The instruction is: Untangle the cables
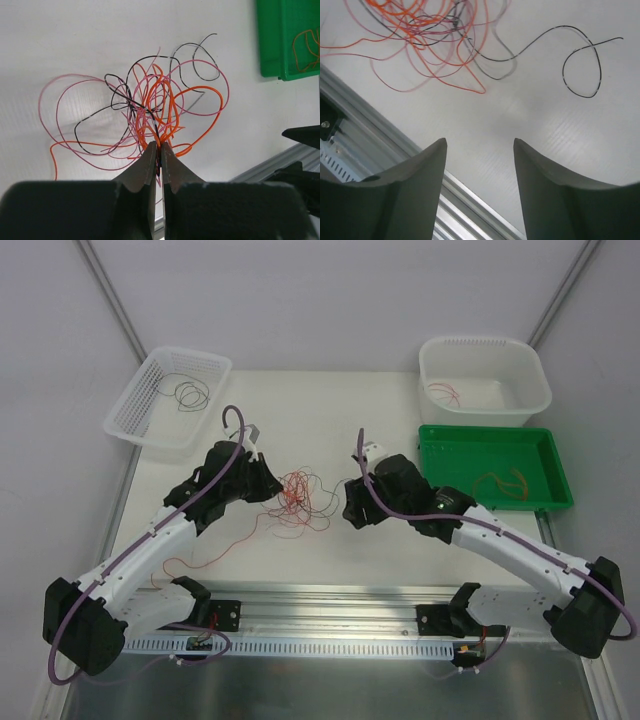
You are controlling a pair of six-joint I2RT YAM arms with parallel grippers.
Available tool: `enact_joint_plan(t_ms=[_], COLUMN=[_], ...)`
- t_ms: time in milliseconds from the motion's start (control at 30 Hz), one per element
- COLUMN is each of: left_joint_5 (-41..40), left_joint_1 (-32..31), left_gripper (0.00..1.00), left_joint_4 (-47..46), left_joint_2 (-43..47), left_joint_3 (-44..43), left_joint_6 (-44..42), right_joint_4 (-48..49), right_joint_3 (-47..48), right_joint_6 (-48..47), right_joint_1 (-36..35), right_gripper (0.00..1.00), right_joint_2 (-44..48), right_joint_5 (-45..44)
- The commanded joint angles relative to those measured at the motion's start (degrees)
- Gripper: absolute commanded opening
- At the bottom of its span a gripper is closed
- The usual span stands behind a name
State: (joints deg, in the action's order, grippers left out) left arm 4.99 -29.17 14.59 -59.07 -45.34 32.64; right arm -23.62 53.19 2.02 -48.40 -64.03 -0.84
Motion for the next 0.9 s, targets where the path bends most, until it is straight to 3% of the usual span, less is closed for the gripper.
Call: enact_joint_plan(t_ms=[0,367,433,633,667,767,800,867], left_joint_5=[3.4,10.2,10.7,13.7,13.9,13.3,12.0,10.3], left_joint_1=[0.3,-0.1,-0.1,-0.4,-0.4,-0.5,-0.4,-0.5], left_gripper=[0.00,0.00,0.00,0.00,0.00,0.00,0.00,0.00], left_joint_4=[0.3,-1.1,-1.5,-4.5,-5.2,-5.7,-5.6,-5.4], left_joint_2=[0.9,4.0,4.2,4.8,4.9,5.3,5.5,5.9], left_joint_3=[-0.5,-0.4,-0.2,1.4,1.7,2.2,2.2,2.7], left_joint_6=[1.0,4.7,5.6,8.5,8.8,8.8,7.6,6.8], right_joint_4=[6.1,30.4,32.6,37.9,38.2,39.0,38.3,34.2], right_joint_3=[4.0,1.7,2.3,3.2,3.1,1.5,1.1,1.0], right_joint_6=[1.3,3.8,3.8,4.3,4.3,4.1,3.7,1.6], right_joint_1=[-3.5,-6.7,-6.8,-6.9,-6.9,-6.9,-6.7,-6.7], right_gripper=[0.61,0.65,0.69,0.67,0.65,0.42,0.23,0.06], right_joint_2=[-1.8,-12.8,-15.9,-22.2,-22.4,-21.1,-20.2,-16.7], right_joint_5=[0.3,10.4,12.6,14.6,14.6,13.8,13.2,10.3])
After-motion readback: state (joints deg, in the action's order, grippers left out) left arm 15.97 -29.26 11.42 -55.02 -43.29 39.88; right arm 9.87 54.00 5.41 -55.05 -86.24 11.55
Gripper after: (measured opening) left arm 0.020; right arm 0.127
